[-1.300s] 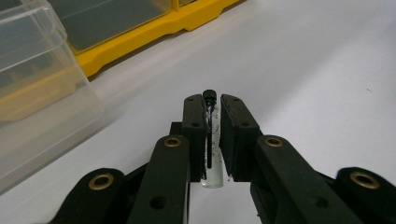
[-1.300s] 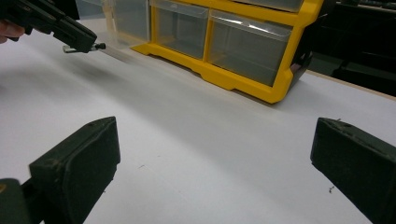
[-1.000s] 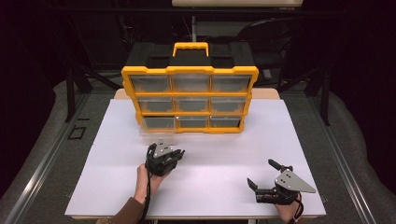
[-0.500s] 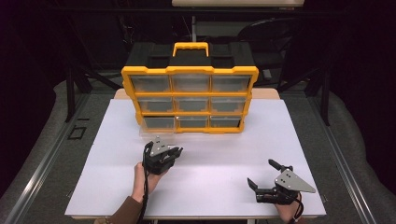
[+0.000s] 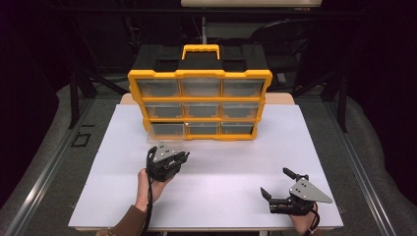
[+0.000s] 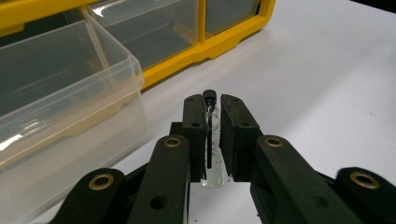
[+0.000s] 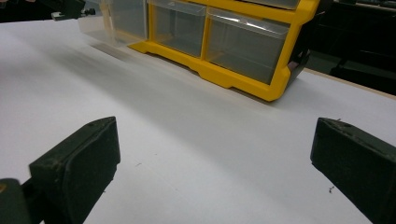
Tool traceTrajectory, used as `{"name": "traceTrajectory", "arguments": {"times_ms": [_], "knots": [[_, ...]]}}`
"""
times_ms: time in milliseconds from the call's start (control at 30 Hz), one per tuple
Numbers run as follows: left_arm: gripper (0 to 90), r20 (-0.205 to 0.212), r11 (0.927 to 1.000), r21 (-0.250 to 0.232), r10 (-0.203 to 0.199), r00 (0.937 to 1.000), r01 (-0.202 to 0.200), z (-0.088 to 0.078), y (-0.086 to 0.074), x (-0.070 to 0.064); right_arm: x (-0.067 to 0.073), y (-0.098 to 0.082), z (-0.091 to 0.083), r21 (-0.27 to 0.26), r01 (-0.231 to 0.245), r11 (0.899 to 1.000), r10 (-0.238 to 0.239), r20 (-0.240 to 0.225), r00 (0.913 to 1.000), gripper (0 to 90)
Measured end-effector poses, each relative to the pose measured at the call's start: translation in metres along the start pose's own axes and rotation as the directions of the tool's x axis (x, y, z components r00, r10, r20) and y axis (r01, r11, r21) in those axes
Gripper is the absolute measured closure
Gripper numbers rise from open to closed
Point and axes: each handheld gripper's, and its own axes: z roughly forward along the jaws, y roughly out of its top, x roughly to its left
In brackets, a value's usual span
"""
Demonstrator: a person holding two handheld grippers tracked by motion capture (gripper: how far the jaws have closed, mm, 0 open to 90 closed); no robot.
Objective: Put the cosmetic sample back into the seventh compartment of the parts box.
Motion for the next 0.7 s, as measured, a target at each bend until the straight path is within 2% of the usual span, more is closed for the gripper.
{"name": "traceTrajectory", "arguments": {"times_ms": [700], "knots": [[80.6,-0.023,0.9991,-0.043,0.002,0.9997,-0.003,-0.015,0.012,0.009,0.002,0.000,0.001,0.002,0.004,1.000,-0.004,-0.003,1.0000,0.9]]}}
